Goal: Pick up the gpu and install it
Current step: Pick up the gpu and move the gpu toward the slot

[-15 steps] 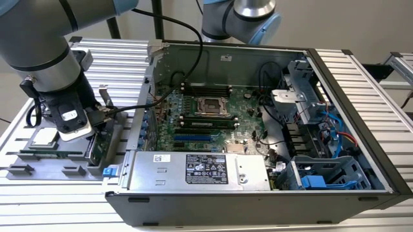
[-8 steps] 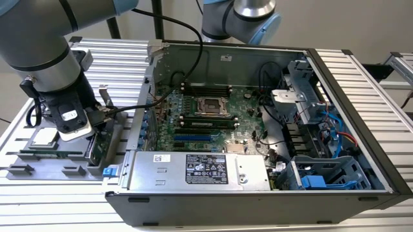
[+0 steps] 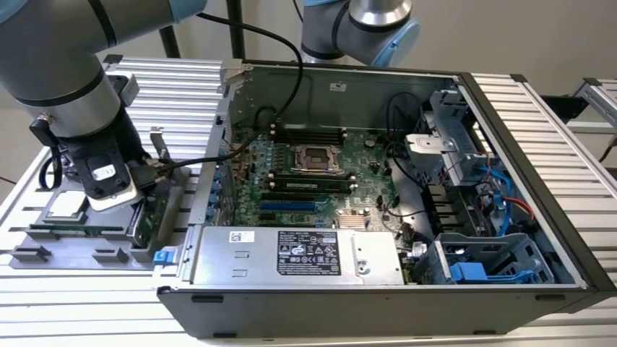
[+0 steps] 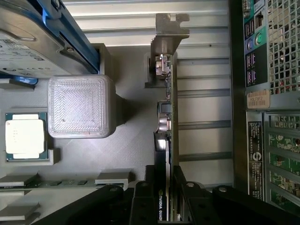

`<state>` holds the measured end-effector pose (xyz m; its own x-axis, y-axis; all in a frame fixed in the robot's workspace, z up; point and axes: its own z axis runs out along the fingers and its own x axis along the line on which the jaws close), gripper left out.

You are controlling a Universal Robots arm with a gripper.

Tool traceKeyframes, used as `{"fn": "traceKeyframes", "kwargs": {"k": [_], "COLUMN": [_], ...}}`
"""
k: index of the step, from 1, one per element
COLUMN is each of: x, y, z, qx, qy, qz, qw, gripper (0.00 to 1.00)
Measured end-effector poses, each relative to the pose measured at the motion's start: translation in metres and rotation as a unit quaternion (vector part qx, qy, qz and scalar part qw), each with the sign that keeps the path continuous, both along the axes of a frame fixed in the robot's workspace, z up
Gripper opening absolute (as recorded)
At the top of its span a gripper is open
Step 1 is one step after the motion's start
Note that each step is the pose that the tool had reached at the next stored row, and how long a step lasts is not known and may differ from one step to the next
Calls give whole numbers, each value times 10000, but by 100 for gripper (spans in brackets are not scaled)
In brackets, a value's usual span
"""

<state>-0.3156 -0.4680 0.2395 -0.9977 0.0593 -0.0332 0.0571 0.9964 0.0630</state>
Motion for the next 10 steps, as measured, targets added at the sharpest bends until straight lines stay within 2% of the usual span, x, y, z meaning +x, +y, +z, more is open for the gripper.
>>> {"fn": "traceKeyframes", "kwargs": {"k": [10], "x": [0], "y": [0], "z": [23], "qx": [0], "qy": [0], "qz": [6], "qw": [10000], "gripper": [0]}}
